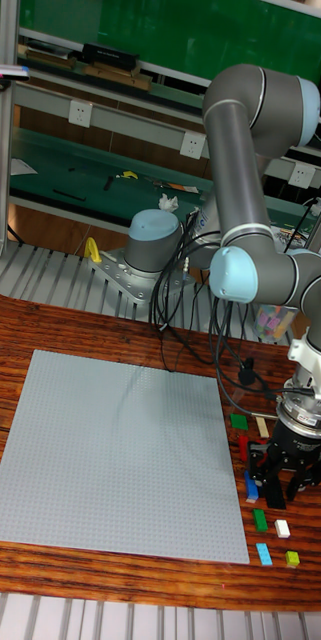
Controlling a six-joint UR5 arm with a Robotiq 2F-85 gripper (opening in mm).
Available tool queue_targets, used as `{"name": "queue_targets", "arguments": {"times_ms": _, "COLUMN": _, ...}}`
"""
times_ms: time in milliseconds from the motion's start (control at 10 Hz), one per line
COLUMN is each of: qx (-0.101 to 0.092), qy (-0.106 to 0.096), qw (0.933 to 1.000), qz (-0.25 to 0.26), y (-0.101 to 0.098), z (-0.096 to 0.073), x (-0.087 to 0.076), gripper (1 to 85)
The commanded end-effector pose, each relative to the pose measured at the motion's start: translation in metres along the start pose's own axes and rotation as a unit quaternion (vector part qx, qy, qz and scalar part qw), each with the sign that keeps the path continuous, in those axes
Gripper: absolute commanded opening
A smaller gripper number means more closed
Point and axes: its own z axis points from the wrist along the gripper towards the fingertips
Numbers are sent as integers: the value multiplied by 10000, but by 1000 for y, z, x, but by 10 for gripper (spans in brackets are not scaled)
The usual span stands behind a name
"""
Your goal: Build with small Lego blocks
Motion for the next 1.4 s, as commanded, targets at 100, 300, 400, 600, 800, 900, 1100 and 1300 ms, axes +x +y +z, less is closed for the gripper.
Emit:
{"name": "queue_targets", "arguments": {"times_ms": 100, "qx": -30, "qy": 5, "qw": 10000, "qz": 2, "y": 1, "z": -2, "x": -2, "gripper": 477}}
{"name": "queue_targets", "arguments": {"times_ms": 300, "qx": 76, "qy": 1, "qw": 10000, "qz": -42, "y": -2, "z": -3, "x": -1, "gripper": 477}}
{"name": "queue_targets", "arguments": {"times_ms": 400, "qx": 160, "qy": 5, "qw": 9999, "qz": -38, "y": -2, "z": -3, "x": -1, "gripper": 477}}
{"name": "queue_targets", "arguments": {"times_ms": 600, "qx": 169, "qy": 20, "qw": 9999, "qz": -15, "y": 1, "z": -5, "x": -1, "gripper": 477}}
{"name": "queue_targets", "arguments": {"times_ms": 800, "qx": 169, "qy": 19, "qw": 9999, "qz": -8, "y": 2, "z": -5, "x": -1, "gripper": 473}}
{"name": "queue_targets", "arguments": {"times_ms": 900, "qx": 168, "qy": 12, "qw": 9999, "qz": -8, "y": 2, "z": -5, "x": -1, "gripper": 473}}
{"name": "queue_targets", "arguments": {"times_ms": 1100, "qx": 198, "qy": 3, "qw": 9998, "qz": -12, "y": 0, "z": -4, "x": -2, "gripper": 460}}
{"name": "queue_targets", "arguments": {"times_ms": 1300, "qx": 191, "qy": 3, "qw": 9998, "qz": 12, "y": 1, "z": -3, "x": -2, "gripper": 450}}
